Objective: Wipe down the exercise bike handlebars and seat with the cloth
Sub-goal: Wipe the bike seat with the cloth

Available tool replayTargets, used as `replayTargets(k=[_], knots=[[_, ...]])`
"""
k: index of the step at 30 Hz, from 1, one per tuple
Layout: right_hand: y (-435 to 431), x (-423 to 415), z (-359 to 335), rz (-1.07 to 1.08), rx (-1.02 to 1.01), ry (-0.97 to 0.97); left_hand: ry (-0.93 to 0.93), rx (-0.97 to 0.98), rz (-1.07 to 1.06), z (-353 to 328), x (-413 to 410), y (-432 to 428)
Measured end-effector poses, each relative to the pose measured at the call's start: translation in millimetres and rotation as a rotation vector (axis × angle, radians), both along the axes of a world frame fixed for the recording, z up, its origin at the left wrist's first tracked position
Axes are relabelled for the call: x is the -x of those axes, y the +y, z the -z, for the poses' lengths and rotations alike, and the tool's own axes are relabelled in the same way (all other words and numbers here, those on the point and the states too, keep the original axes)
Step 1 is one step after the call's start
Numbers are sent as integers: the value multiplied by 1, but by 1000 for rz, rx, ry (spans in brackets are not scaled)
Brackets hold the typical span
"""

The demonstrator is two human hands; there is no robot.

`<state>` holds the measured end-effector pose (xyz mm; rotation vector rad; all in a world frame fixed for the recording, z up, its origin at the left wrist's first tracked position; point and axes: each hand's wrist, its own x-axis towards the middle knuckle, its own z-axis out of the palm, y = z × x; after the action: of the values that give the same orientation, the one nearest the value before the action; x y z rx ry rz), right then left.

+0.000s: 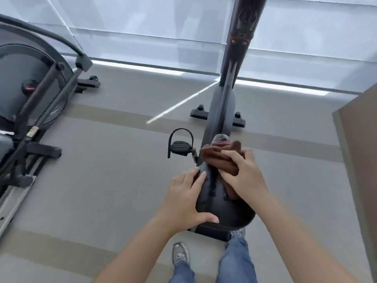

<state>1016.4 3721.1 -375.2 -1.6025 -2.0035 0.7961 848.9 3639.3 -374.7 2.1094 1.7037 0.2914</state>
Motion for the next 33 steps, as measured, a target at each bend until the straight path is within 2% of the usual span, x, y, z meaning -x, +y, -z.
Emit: replayTargets(k=[2, 7, 14, 21, 28, 33], knots=[[-10, 1, 3, 33, -13, -12, -2, 1, 20, 1, 2, 0], [32, 31, -1, 175, 43, 11, 1, -30, 33, 4, 6, 2], [-32, 3, 0, 99, 3, -127, 51, -7, 60, 7, 8, 4], [23, 35, -4, 259, 89, -30, 102, -43, 62, 9, 7, 4], [-43, -7, 1, 236, 70, -147, 94, -37, 29, 9, 4, 1], [-5, 18, -1, 301, 94, -89, 73, -33, 11, 11, 4, 2]])
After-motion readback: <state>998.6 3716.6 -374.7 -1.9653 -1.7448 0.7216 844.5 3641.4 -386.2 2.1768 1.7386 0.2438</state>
